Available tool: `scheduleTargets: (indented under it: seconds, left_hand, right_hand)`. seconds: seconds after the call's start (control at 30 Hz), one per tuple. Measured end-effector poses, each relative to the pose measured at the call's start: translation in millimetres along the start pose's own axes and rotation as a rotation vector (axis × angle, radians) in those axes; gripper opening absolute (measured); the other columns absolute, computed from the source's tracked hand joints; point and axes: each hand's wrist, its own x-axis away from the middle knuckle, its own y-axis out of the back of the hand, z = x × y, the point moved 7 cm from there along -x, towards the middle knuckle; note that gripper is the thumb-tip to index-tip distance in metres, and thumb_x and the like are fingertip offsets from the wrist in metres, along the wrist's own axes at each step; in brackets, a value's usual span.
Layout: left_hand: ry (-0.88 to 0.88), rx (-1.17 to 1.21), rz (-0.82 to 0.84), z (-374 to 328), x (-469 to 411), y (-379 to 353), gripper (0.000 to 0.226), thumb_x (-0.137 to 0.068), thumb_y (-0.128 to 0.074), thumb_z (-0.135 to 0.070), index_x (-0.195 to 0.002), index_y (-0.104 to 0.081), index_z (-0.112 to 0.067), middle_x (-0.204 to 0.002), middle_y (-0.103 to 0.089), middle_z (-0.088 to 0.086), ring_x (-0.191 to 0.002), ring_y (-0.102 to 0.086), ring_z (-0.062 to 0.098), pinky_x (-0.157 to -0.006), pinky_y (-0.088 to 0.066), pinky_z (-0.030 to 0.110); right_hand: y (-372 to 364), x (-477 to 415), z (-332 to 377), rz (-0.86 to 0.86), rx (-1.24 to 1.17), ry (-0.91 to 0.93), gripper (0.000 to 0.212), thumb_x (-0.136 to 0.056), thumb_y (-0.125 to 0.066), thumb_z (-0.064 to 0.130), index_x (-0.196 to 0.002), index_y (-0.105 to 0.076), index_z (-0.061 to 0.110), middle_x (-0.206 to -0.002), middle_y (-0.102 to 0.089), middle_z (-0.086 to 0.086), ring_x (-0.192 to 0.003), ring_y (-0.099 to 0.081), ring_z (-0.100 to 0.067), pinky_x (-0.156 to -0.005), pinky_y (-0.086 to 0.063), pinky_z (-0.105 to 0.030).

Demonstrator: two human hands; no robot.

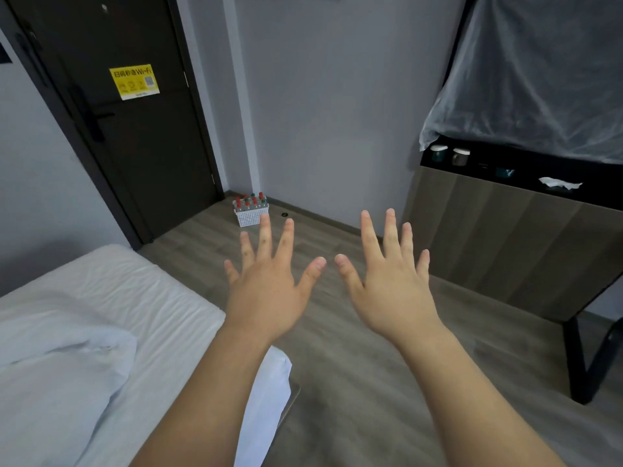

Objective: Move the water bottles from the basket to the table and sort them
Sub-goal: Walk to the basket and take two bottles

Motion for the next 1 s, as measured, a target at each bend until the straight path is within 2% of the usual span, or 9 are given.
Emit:
scheduleTargets:
  seconds: [0.3, 0.6, 0.77, 1.0]
  left_hand:
    - [0.015, -0.032, 0.025, 1, -148, -40, 0.083, -0.091, -0.015, -0.082, -0.160, 0.010, -0.043, -0.165, 0.032, -0.011, -0.156, 0.017, 0.029, -0.123, -0.006, 0.065]
    - [0.139, -0.059, -0.004, -4, -311, -74, 0.086, -0.086, -0.010, -0.083, -0.160, 0.009, -0.045, -0.166, 0.028, -0.011, -0.157, 0.014, 0.028, -0.123, -0.005, 0.063]
    - [0.205, -0.073, -0.017, 0, -385, -80, 0.081, -0.091, -0.015, -0.082, -0.159, 0.011, -0.045, -0.166, 0.029, -0.010, -0.157, 0.015, 0.030, -0.122, -0.005, 0.063]
    - [0.306, -0.059, -0.009, 47, -472, -88, 0.083, -0.090, -0.015, -0.082, -0.159, 0.012, -0.045, -0.164, 0.033, -0.013, -0.156, 0.018, 0.028, -0.124, -0.002, 0.062]
  right_hand:
    - [-45, -152, -34, 0.026, -0.046, -0.002, 0.078, -0.099, -0.020, 0.071, -0.162, 0.013, 0.039, -0.171, 0.023, 0.002, -0.158, 0.017, -0.030, -0.124, -0.002, -0.062]
    - [-83, -335, -64, 0.117, -0.069, 0.091, 0.076, -0.100, -0.021, 0.070, -0.161, 0.016, 0.042, -0.170, 0.025, 0.003, -0.157, 0.019, -0.029, -0.126, 0.003, -0.060]
    - [-101, -424, -60, 0.129, -0.009, 0.179, 0.078, -0.096, -0.011, 0.072, -0.162, 0.013, 0.038, -0.172, 0.017, -0.001, -0.159, 0.011, -0.031, -0.125, -0.004, -0.062]
    - [-152, -529, -30, 0.242, -0.035, 0.247, 0.076, -0.097, -0.010, 0.071, -0.160, 0.019, 0.040, -0.170, 0.024, 0.001, -0.157, 0.020, -0.030, -0.125, 0.003, -0.061]
